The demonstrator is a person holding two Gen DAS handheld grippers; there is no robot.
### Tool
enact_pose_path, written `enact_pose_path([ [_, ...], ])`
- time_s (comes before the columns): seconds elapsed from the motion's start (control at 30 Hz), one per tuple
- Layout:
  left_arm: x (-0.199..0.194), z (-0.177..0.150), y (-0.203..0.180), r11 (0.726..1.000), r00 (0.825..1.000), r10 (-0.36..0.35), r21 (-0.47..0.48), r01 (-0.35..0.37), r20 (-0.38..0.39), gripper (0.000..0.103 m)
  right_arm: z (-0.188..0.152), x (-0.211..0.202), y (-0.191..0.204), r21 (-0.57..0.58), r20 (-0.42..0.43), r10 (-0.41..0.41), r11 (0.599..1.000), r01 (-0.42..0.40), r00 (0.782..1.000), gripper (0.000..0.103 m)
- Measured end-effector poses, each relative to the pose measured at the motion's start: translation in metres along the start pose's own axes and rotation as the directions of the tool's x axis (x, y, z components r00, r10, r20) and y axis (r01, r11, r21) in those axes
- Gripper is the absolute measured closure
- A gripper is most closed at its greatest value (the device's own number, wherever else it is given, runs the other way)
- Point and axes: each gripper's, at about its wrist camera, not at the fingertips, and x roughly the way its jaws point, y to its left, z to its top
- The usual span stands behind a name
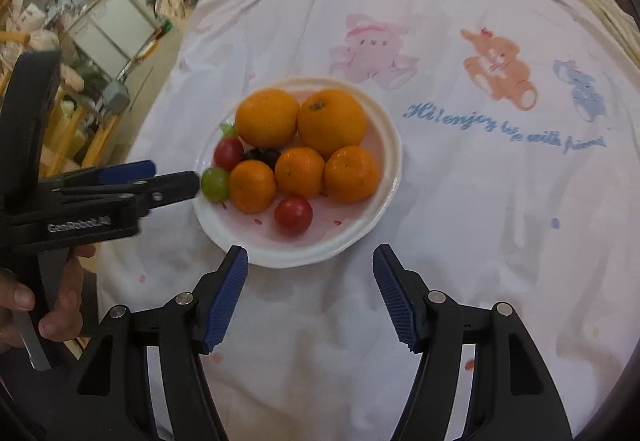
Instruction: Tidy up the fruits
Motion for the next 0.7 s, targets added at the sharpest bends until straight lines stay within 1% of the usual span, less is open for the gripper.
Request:
enact_pose_path([
  [0.07, -0.015, -0.001, 0.003, 1.000, 0.999, 0.013, -0.003, -0.013, 0.029, 0.026, -0.004, -0.011, -0.002, 0.040, 0.036, 0.010, 0.999, -0.012, 0.999, 0.025],
  [0.17, -0.043, -0.013, 0.012, 0.999, 0.992, 0.054, -0.012, -0.053, 0.110, 0.026, -0.013, -0.028, 0.001, 0.082, 0.098, 0.009, 0.996, -0.017, 0.995, 0.012],
  [0.2, -0.053, -0.021, 0.014, 0.996, 0.986, 0.085, -0.009, -0.085, 0.141, 0.026, -0.016, -0.032, 0.002, 0.095, 0.111, 0.010, 0.995, -0.021, 0.994, 0.011],
  [0.3, -0.067, -0.037, 0.014, 0.991, 0.973, 0.125, 0.022, -0.132, 0.192, 0.026, -0.026, -0.040, 0.006, 0.137, 0.140, 0.025, 0.990, -0.044, 0.990, 0.008],
  [0.33, -0.075, -0.045, 0.013, 0.987, 0.962, 0.149, 0.030, -0.160, 0.231, 0.023, -0.029, -0.042, 0.008, 0.149, 0.151, 0.025, 0.988, -0.047, 0.988, 0.007],
  [0.37, -0.081, -0.049, 0.015, 0.983, 0.952, 0.166, 0.033, -0.180, 0.258, 0.013, -0.033, -0.046, 0.011, 0.159, 0.164, 0.019, 0.986, -0.046, 0.986, 0.005],
  [0.4, -0.088, -0.055, 0.015, 0.980, 0.941, 0.178, 0.035, -0.196, 0.289, 0.008, -0.037, -0.051, 0.013, 0.173, 0.186, 0.010, 0.984, -0.043, 0.982, 0.005],
  [0.43, -0.095, -0.060, 0.016, 0.979, 0.932, 0.177, 0.036, -0.199, 0.317, 0.003, -0.040, -0.056, 0.015, 0.187, 0.209, -0.004, 0.982, -0.036, 0.978, 0.005],
  [0.47, -0.100, -0.064, 0.016, 0.981, 0.927, 0.169, 0.031, -0.190, 0.334, 0.003, -0.045, -0.063, 0.018, 0.196, 0.236, -0.024, 0.980, -0.023, 0.972, 0.004],
  [0.57, -0.109, -0.072, 0.019, 0.991, 0.931, 0.123, 0.016, -0.136, 0.344, 0.001, -0.058, -0.076, 0.033, 0.190, 0.292, -0.072, 0.982, 0.016, 0.954, 0.002],
  [0.63, -0.111, -0.076, 0.018, 0.993, 0.933, 0.104, 0.024, -0.119, 0.343, 0.001, -0.066, -0.082, 0.041, 0.195, 0.317, -0.103, 0.980, 0.041, 0.943, 0.001],
  [0.67, -0.113, -0.078, 0.016, 0.992, 0.931, 0.104, 0.031, -0.123, 0.349, 0.001, -0.069, -0.083, 0.043, 0.199, 0.325, -0.116, 0.979, 0.052, 0.938, 0.001],
  [0.7, -0.115, -0.083, 0.013, 0.990, 0.922, 0.107, 0.044, -0.133, 0.373, 0.001, -0.073, -0.084, 0.046, 0.196, 0.335, -0.134, 0.978, 0.070, 0.933, 0.000],
])
